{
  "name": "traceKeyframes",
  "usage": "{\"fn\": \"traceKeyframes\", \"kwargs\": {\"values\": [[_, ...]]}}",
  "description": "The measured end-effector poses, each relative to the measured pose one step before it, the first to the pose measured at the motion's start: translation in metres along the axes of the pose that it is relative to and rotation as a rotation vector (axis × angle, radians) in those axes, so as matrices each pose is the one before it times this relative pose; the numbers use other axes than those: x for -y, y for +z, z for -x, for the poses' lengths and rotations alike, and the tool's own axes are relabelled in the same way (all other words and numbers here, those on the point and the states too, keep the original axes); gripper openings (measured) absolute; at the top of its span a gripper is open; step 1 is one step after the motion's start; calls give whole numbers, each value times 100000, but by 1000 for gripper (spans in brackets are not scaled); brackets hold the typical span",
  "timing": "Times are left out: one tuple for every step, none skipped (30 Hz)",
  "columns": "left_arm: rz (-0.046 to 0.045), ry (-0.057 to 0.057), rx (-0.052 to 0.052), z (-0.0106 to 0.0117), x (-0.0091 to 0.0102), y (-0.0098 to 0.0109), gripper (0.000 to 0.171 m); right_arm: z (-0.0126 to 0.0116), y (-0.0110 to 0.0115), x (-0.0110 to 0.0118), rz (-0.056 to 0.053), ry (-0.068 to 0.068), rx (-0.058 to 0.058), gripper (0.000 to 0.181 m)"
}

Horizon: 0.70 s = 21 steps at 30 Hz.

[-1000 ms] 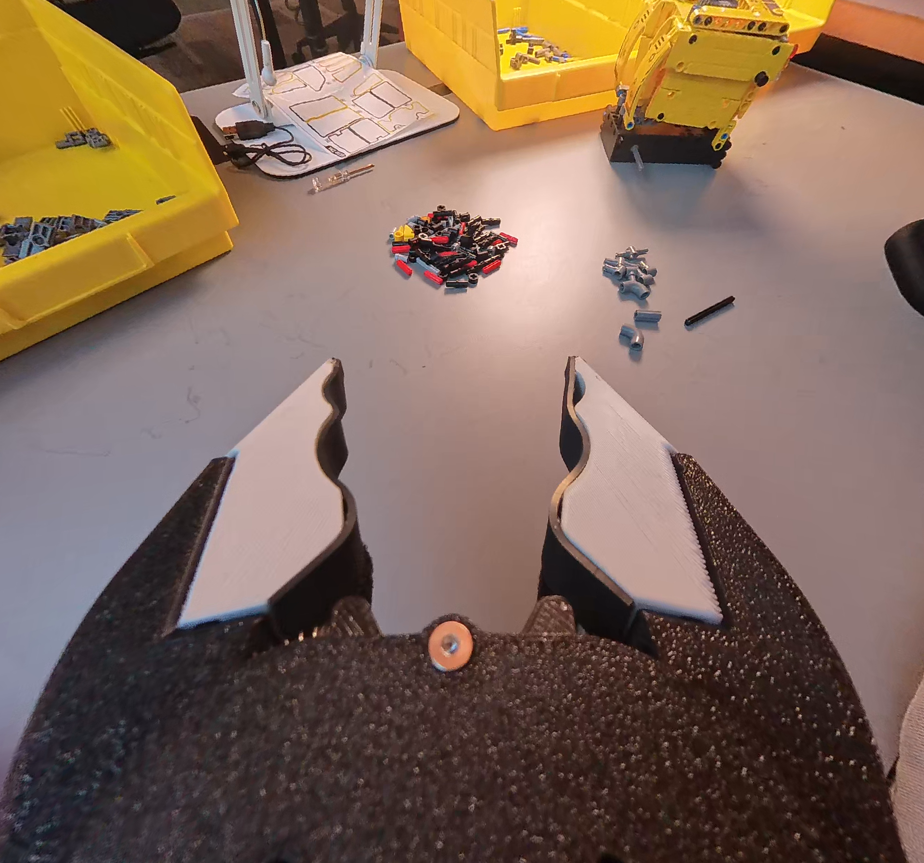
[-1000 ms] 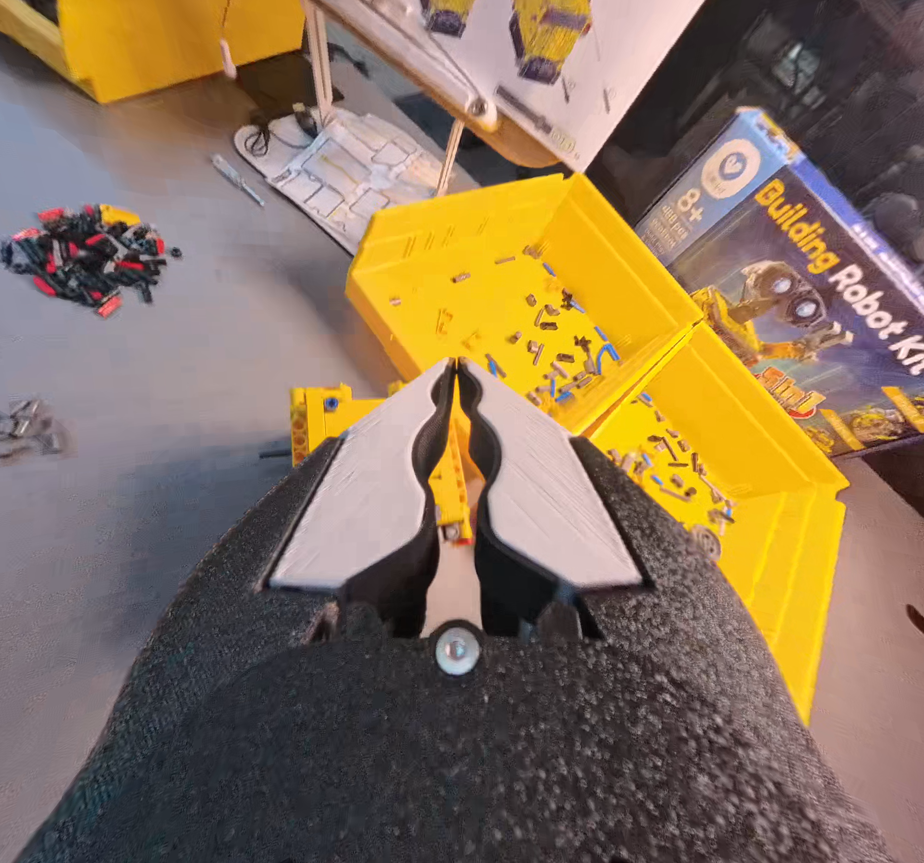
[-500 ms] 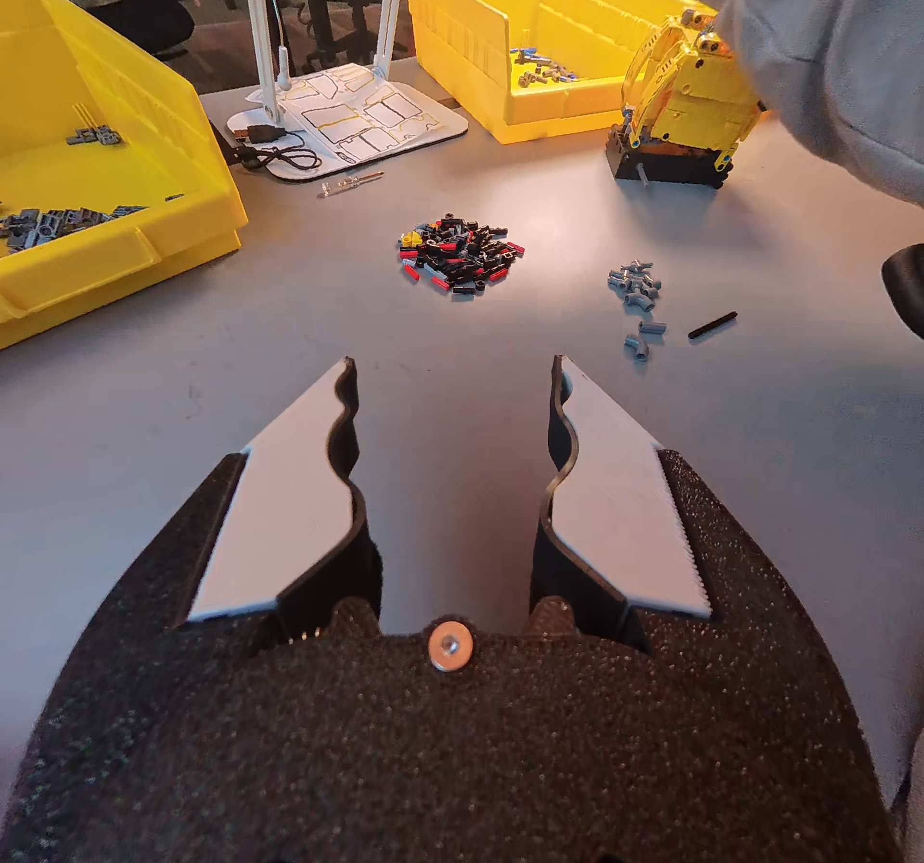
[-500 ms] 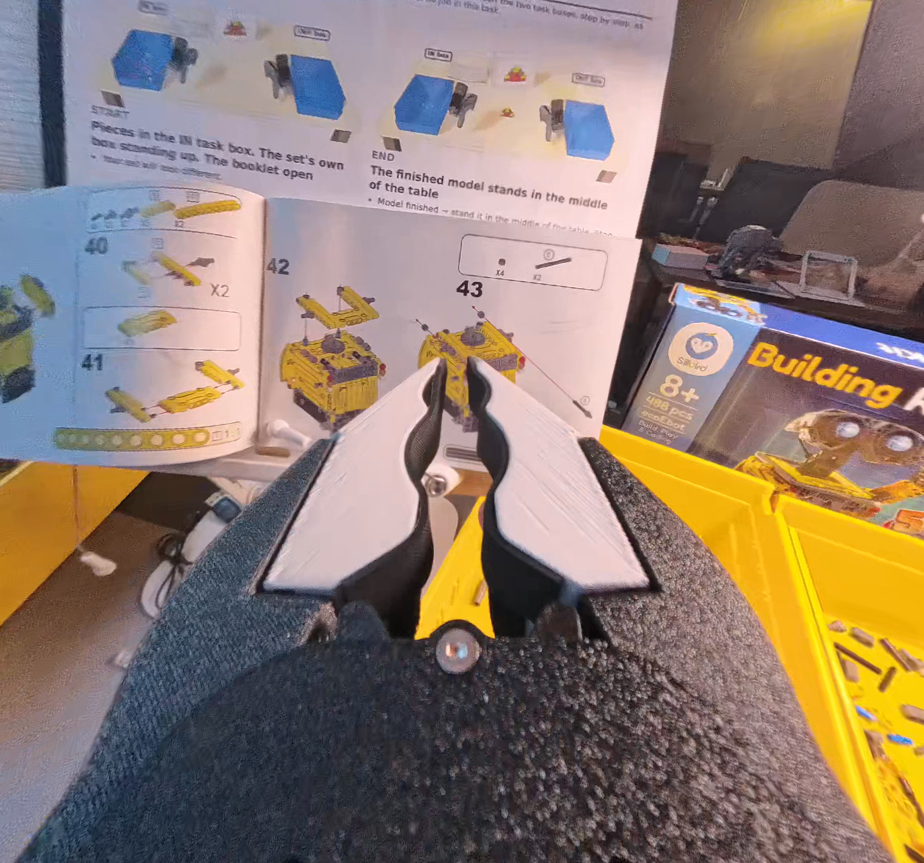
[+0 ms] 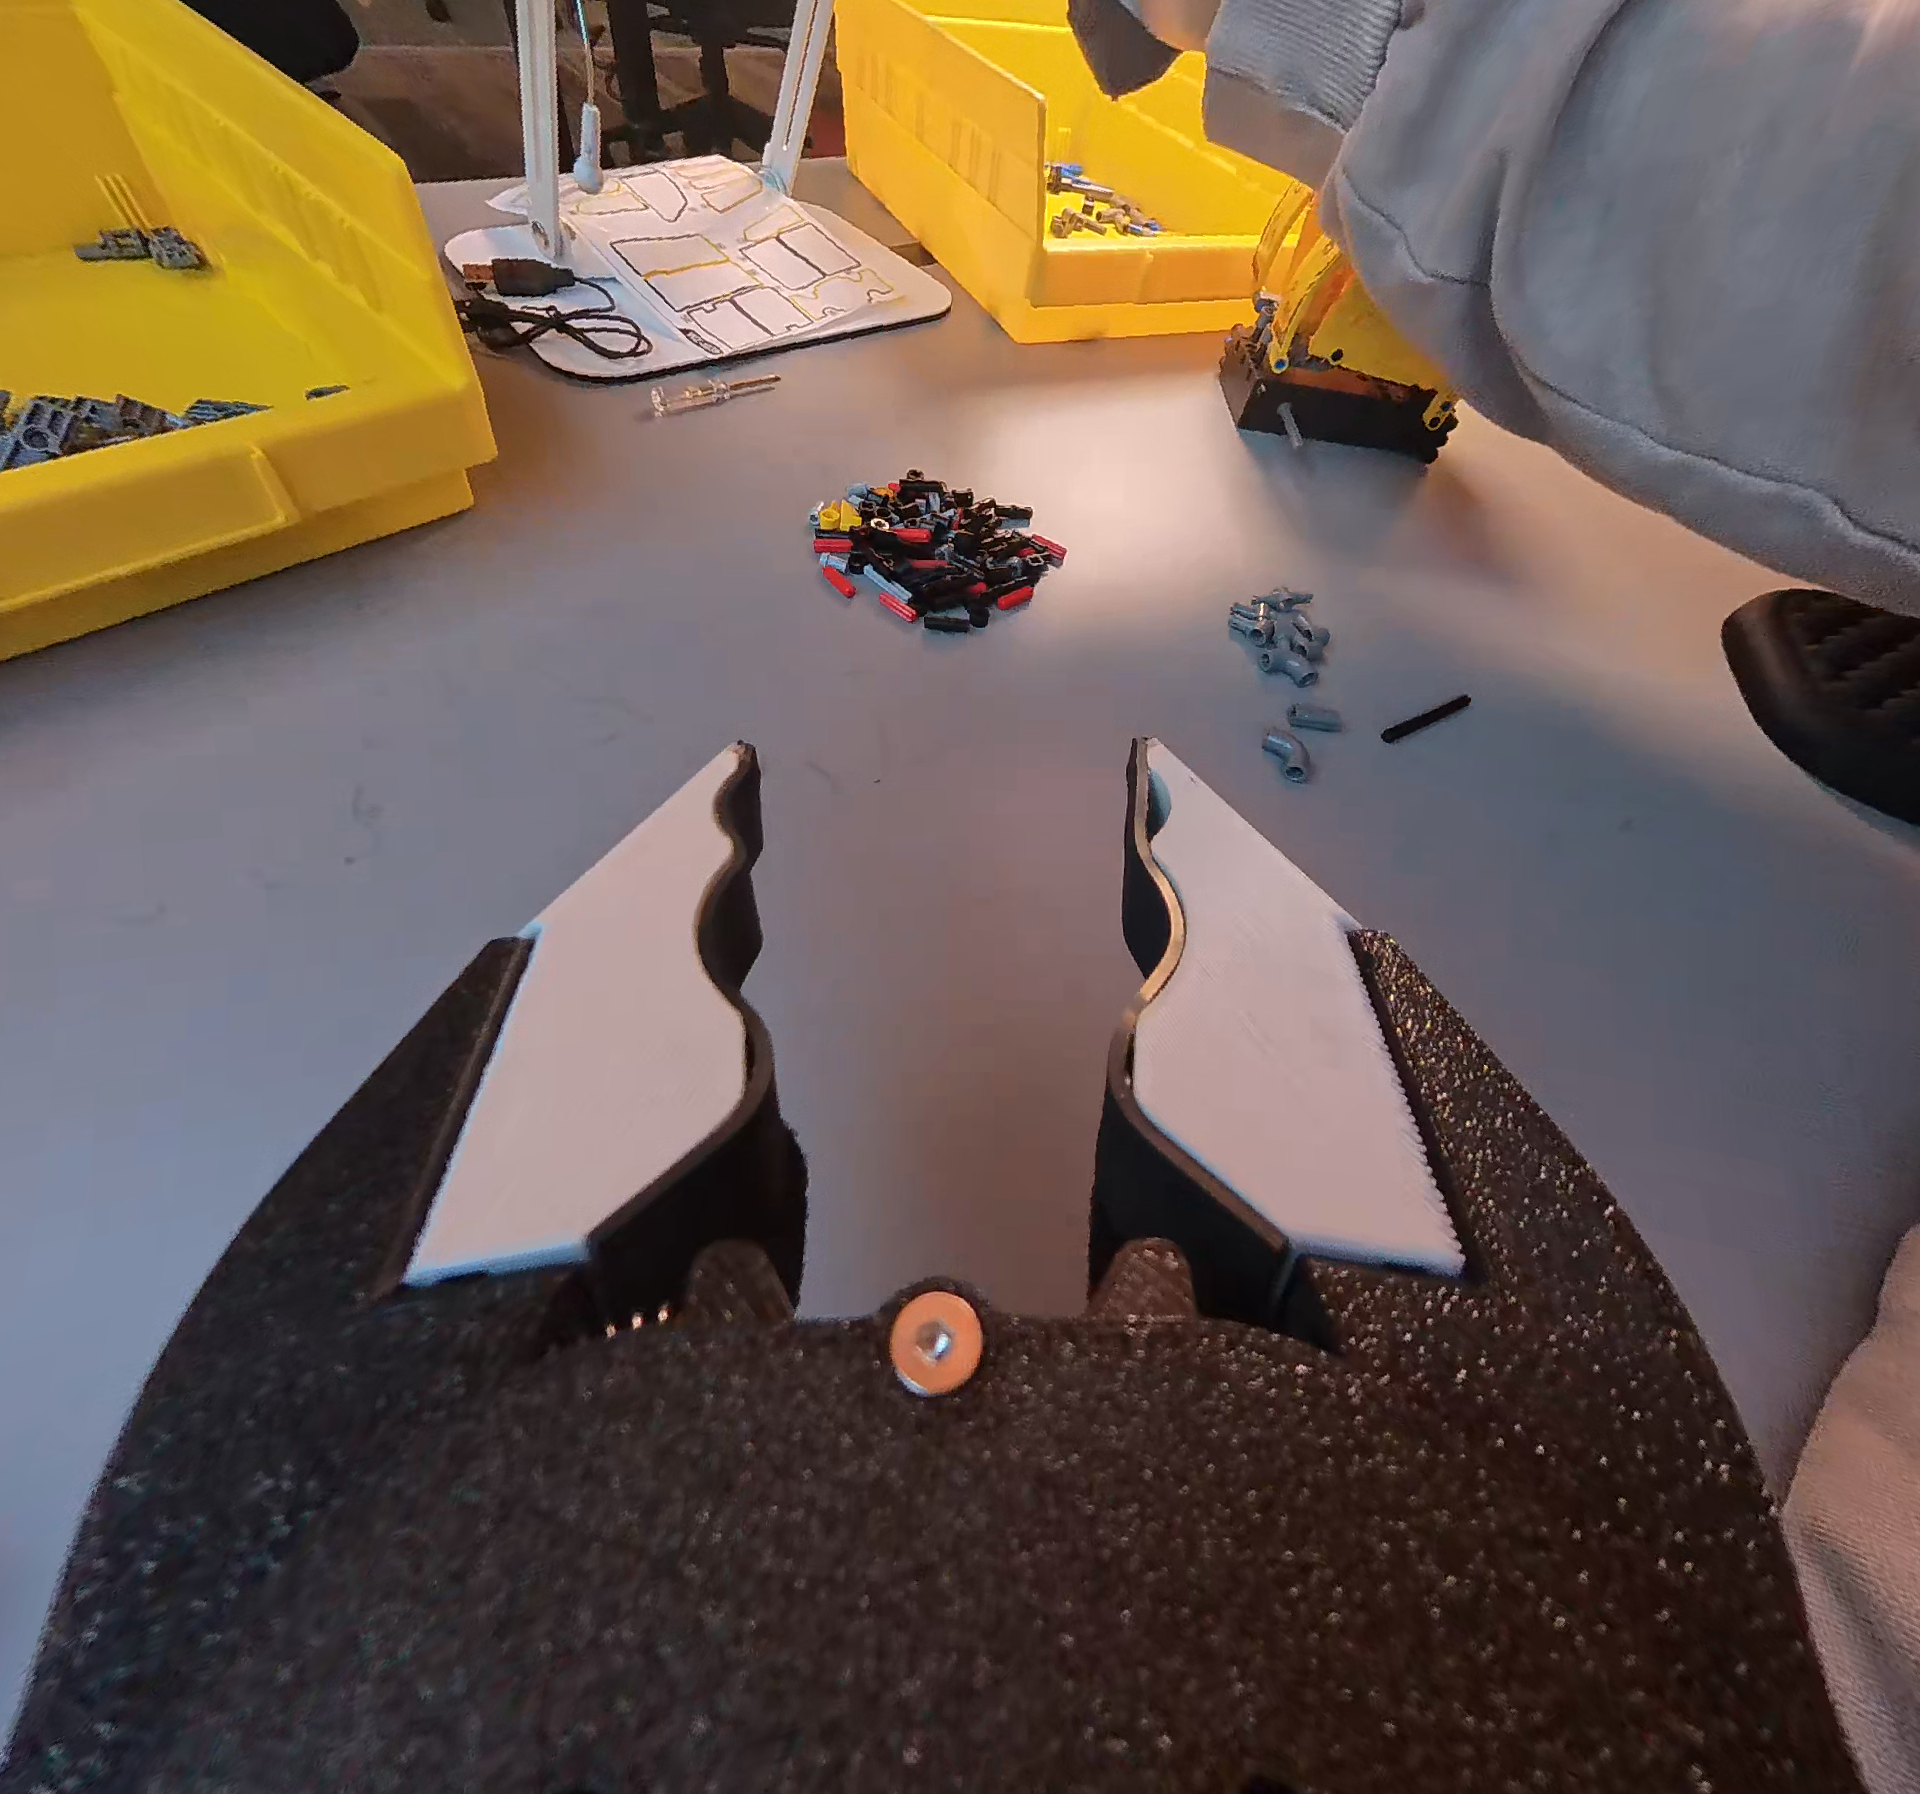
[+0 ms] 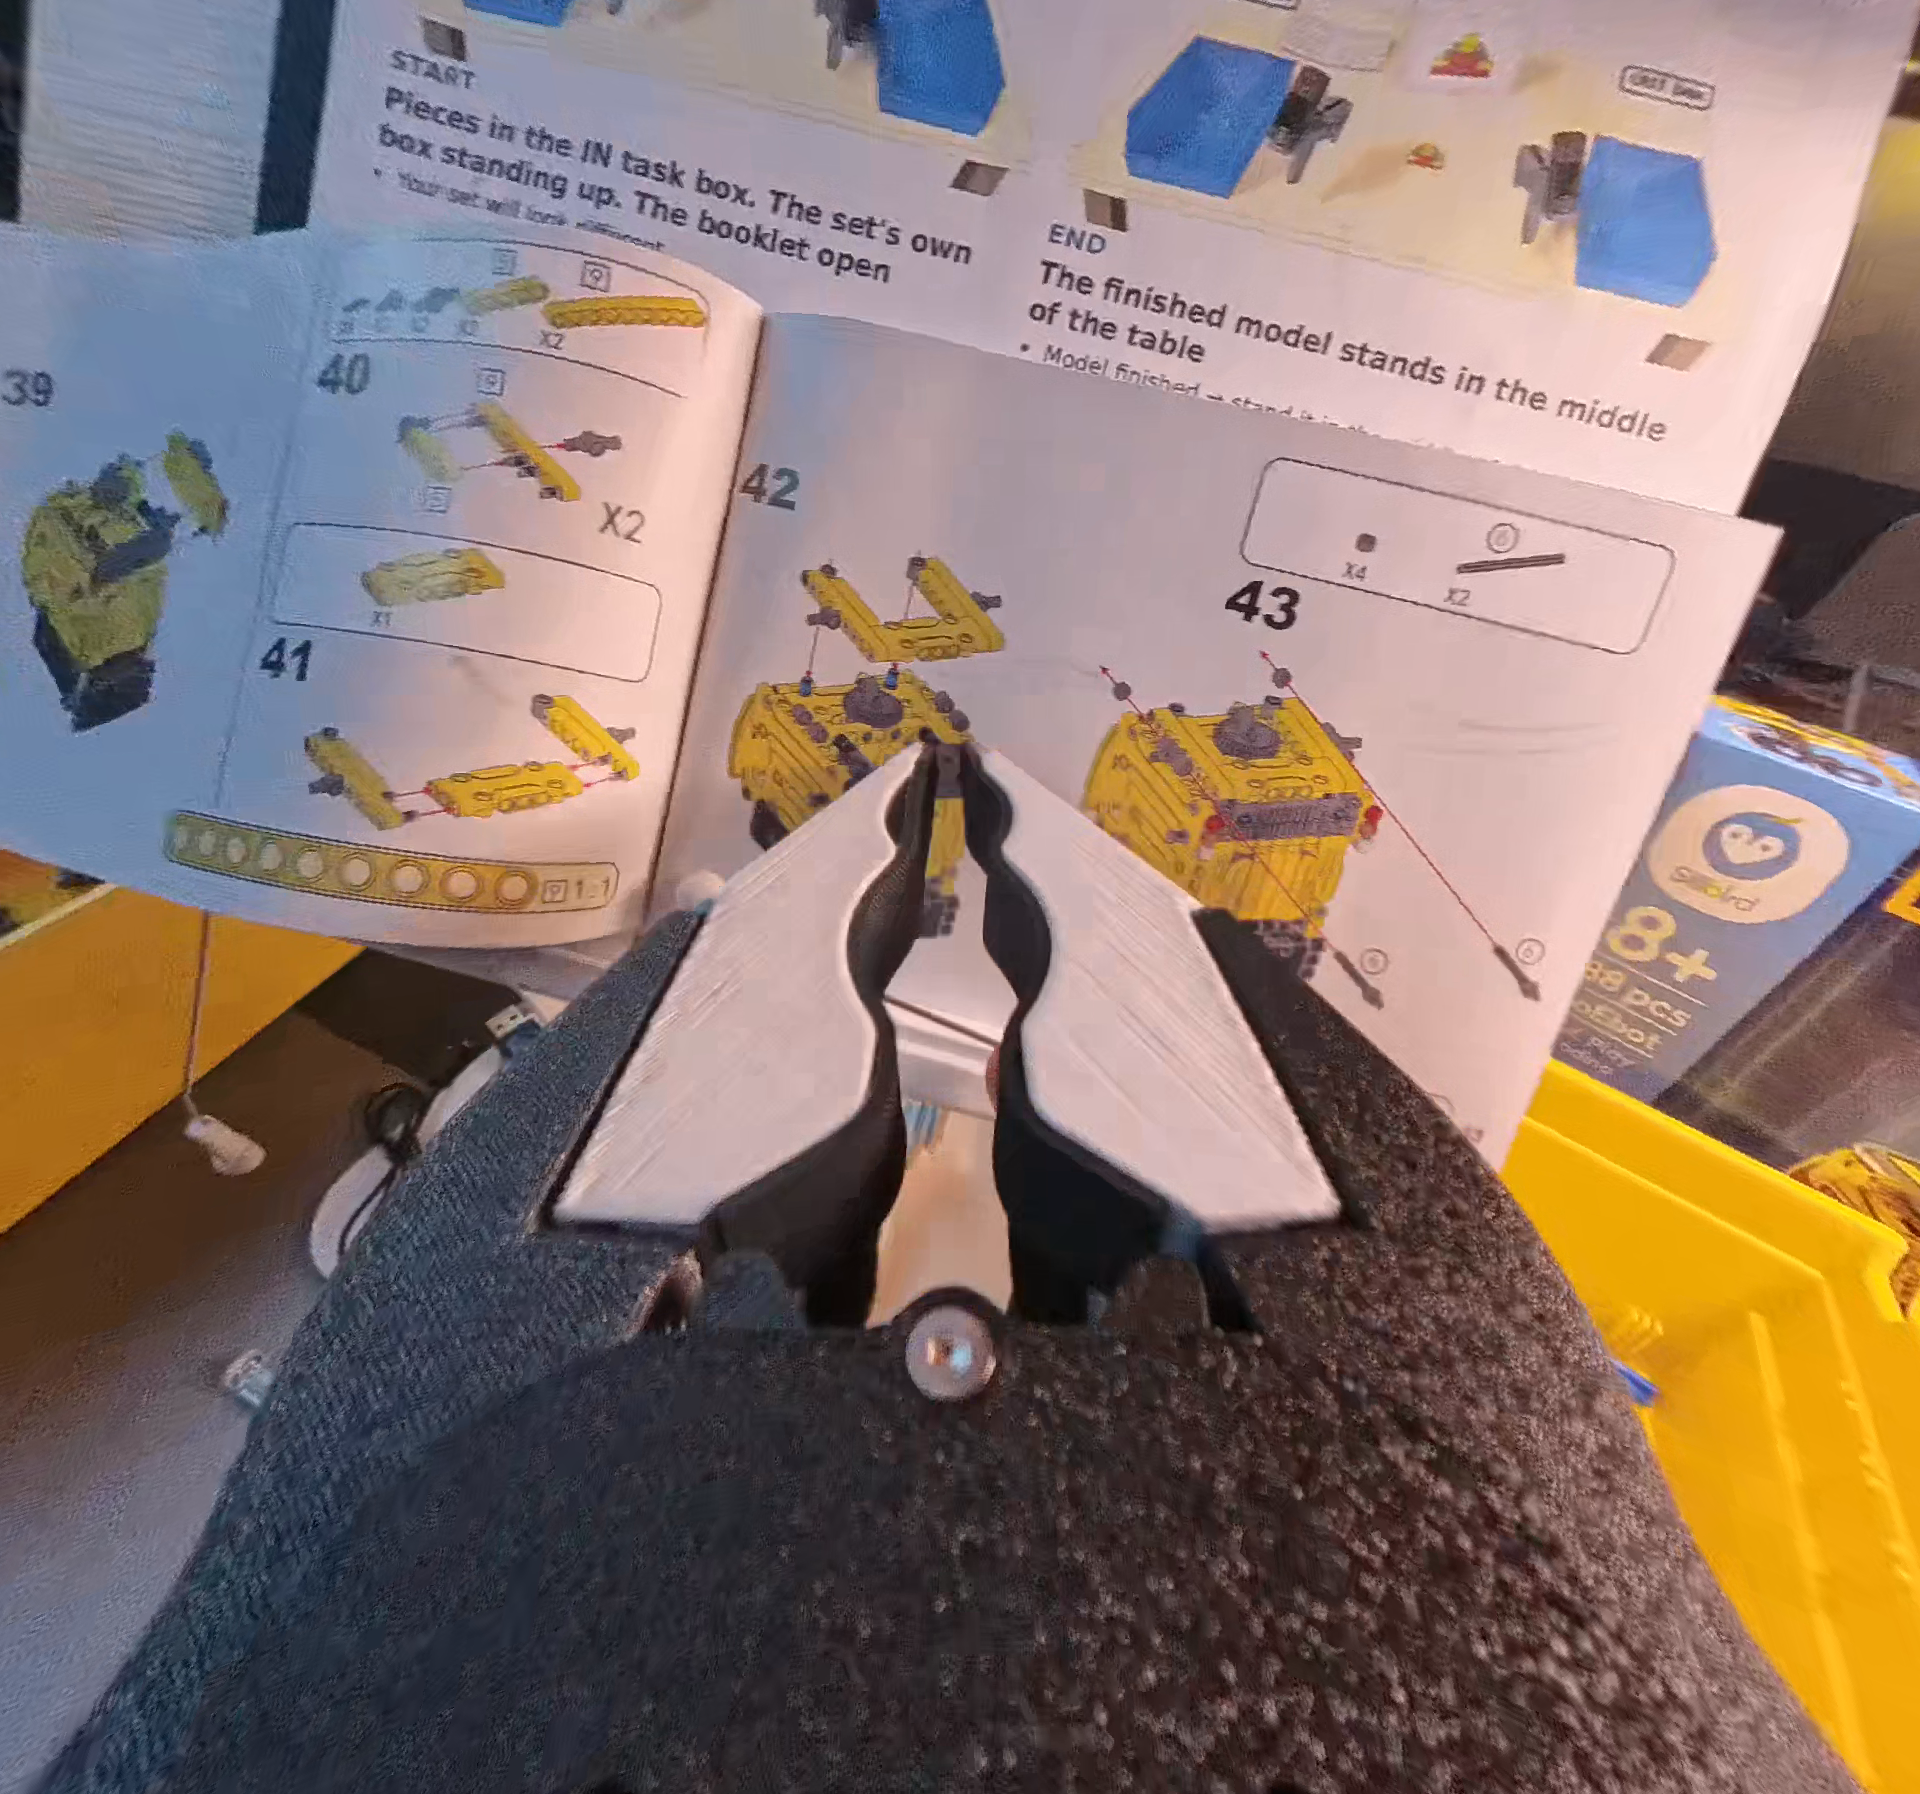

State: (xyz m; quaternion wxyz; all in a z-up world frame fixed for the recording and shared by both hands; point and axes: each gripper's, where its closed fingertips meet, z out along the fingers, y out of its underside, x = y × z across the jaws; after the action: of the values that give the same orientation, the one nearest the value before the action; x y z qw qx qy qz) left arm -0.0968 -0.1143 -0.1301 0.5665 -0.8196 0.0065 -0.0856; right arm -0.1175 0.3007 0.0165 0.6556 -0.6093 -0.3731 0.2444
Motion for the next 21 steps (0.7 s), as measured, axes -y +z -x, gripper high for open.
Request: {"fn": "traceKeyframes", "kwargs": {"values": [[-377, -66, 74, 15, 35, -54, 69, 653, 70, -59, 191, -1314, 1675, 4], [-202, -47, 79, 12, 37, -22, 69, 339, 65, -110, 371, -674, 627, 4], [1, -29, -121, -8, -9, 2, 69, 161, 47, -132, 500, -248, 374, 5], [251, -44, -201, -23, -36, 36, 69, 58, 13, -141, 467, 216, 500, 5], [335, -23, -102, -7, -44, 39, 69, -55, -26, -122, 355, 324, 165, 5], [207, 15, -75, -12, -34, 31, 69, -41, -43, -157, 646, 287, 456, 5], [55, -38, -163, -12, -9, 17, 69, 66, -62, -230, 1129, 672, 929, 6], [-52, -161, -74, 9, 1, 2, 69, 191, -118, -222, 1243, 1134, 1416, 7], [-186, -220, -54, 23, 20, -22, 68, 309, -223, -122, 605, 726, 1564, 8], [-305, -188, -89, 5, 47, -38, 68, 394, -410, 71, -371, 312, 1150, 10], [-283, -115, -44, 7, 43, -38, 67, 551, -550, 196, -1192, -295, 1419, 12], [-162, -57, -22, 1, 17, -9, 66, 510, -676, 142, -1017, -416, 619, 16], [-43, -4, -117, -18, 2, -6, 65, 358, -718, 102, -972, -192, -633, 18], [161, 21, -121, -19, -19, 31, 64, 311, -659, 134, -1515, -603, -557, 20], [448, 39, -176, -19, -50, 60, 64, -1, -621, 211, -2151, -464, -2173, 24], [677, 59, -329, -41, -87, 89, 64, -132, -535, 224, -2203, -209, -2259, 29], [753, 172, -366, -65, -109, 92, 64, -250, -456, 235, -2229, 319, -2262, 37], [550, 354, -214, -69, -69, 65, 64, -378, -370, 172, -1821, 612, -2331, 45], [144, 455, 118, -29, -23, 13, 63, -309, -271, 38, -918, 814, -1563, 53], [-170, 374, 188, -23, 12, -17, 63, -240, -172, -116, -50, 1123, -937, 61], [-239, 105, 39, -3, 27, -22, 63, -70, -79, -283, 614, 1262, 53, 66]]}}
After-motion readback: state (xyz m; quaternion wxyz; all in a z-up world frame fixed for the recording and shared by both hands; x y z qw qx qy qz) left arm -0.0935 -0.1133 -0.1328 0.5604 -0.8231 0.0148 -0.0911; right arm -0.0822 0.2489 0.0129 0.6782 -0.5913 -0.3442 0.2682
